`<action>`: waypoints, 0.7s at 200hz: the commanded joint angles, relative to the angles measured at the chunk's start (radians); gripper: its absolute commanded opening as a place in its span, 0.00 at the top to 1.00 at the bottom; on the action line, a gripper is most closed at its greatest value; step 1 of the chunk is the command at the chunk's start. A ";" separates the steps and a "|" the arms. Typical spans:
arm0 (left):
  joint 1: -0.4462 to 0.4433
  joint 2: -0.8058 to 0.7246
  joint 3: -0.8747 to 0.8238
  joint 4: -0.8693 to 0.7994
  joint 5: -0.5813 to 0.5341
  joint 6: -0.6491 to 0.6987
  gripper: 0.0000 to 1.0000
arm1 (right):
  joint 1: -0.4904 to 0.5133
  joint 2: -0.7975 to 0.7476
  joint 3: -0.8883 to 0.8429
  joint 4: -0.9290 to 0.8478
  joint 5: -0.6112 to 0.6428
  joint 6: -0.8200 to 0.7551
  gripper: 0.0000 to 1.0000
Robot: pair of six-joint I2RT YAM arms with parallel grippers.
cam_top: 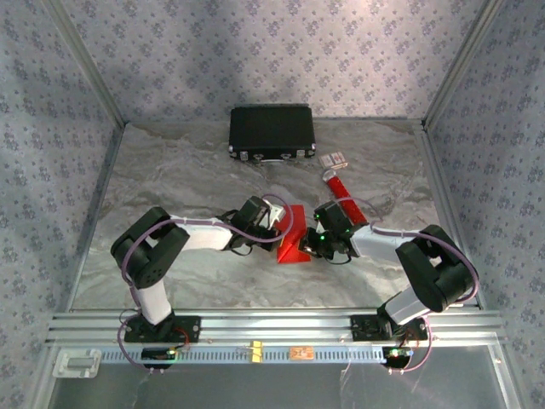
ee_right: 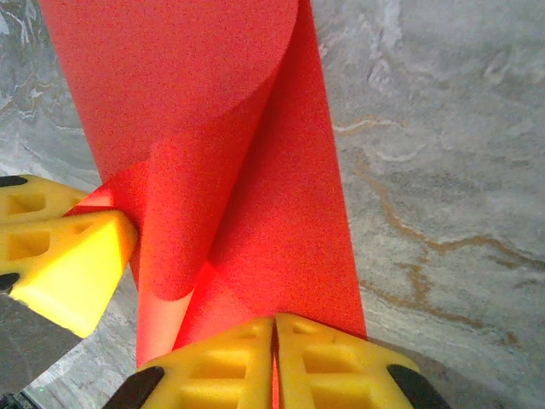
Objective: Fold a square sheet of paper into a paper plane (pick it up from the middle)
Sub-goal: Fold the triangle a second time at the center of the table.
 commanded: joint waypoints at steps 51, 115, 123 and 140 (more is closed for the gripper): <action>0.002 0.008 -0.001 -0.002 -0.012 -0.008 0.97 | -0.003 0.004 0.007 -0.083 0.027 -0.015 0.89; 0.002 -0.029 -0.023 0.039 -0.009 -0.008 0.98 | -0.003 0.004 0.006 -0.082 0.031 -0.012 0.89; 0.002 -0.030 -0.024 0.041 -0.011 -0.008 0.98 | -0.003 0.004 0.006 -0.080 0.031 -0.013 0.89; 0.002 -0.030 -0.030 0.046 -0.013 -0.011 0.98 | -0.002 0.005 0.006 -0.079 0.030 -0.012 0.89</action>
